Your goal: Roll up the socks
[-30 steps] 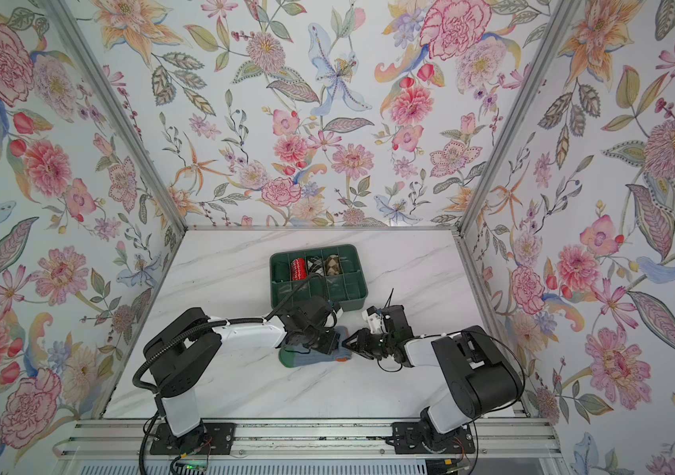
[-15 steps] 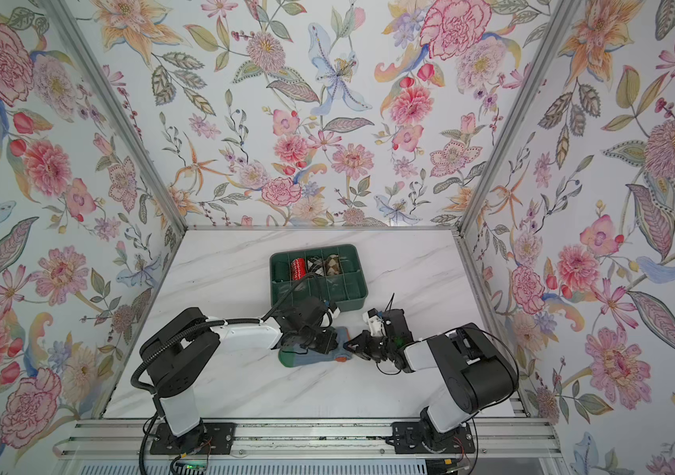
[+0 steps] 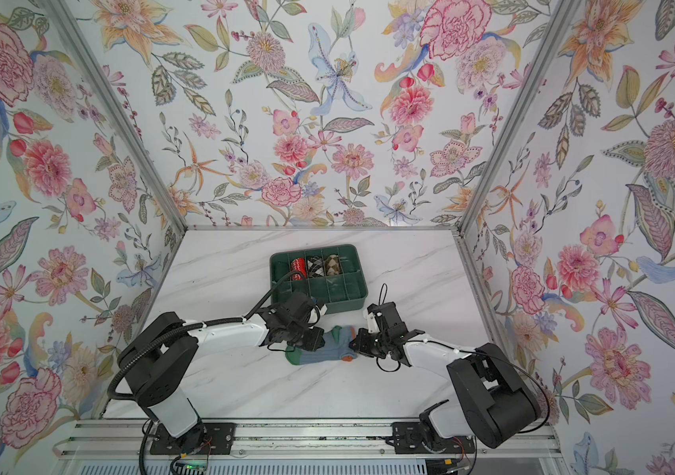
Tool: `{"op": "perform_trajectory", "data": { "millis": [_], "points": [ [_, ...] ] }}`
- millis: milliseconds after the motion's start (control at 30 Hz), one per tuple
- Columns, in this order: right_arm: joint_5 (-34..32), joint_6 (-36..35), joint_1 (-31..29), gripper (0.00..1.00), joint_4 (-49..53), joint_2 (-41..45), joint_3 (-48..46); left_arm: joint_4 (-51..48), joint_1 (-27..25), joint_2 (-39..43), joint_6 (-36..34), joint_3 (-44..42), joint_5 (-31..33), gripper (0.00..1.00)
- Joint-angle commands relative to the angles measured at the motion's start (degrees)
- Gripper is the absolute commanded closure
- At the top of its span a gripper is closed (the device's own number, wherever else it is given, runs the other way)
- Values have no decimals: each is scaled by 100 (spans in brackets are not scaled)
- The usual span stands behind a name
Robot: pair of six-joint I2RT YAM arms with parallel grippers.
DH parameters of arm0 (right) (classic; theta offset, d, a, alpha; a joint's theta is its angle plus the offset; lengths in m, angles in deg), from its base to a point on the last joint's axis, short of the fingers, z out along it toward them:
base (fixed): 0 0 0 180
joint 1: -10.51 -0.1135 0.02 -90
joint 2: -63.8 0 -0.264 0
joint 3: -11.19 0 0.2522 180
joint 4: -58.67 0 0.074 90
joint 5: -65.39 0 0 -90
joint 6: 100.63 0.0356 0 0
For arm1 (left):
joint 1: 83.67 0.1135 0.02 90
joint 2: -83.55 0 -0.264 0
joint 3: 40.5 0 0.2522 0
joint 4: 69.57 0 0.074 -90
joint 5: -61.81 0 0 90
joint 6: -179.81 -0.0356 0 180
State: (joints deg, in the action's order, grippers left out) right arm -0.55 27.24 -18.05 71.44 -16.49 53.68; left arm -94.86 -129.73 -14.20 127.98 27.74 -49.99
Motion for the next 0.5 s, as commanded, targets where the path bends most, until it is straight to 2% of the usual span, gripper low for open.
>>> {"op": "perform_trajectory", "data": {
  "millis": [0,233,467],
  "points": [
    [-425,-199,-108,100,660,-12,159,-339,157,199,-204,-309,135,93],
    [-949,-185,-386,100,1088,-22,472,-7,159,220,-148,-757,22,93],
    [-1651,-89,-536,100,1701,95,710,-159,176,-1,-367,-1104,299,94]
  ]
}}
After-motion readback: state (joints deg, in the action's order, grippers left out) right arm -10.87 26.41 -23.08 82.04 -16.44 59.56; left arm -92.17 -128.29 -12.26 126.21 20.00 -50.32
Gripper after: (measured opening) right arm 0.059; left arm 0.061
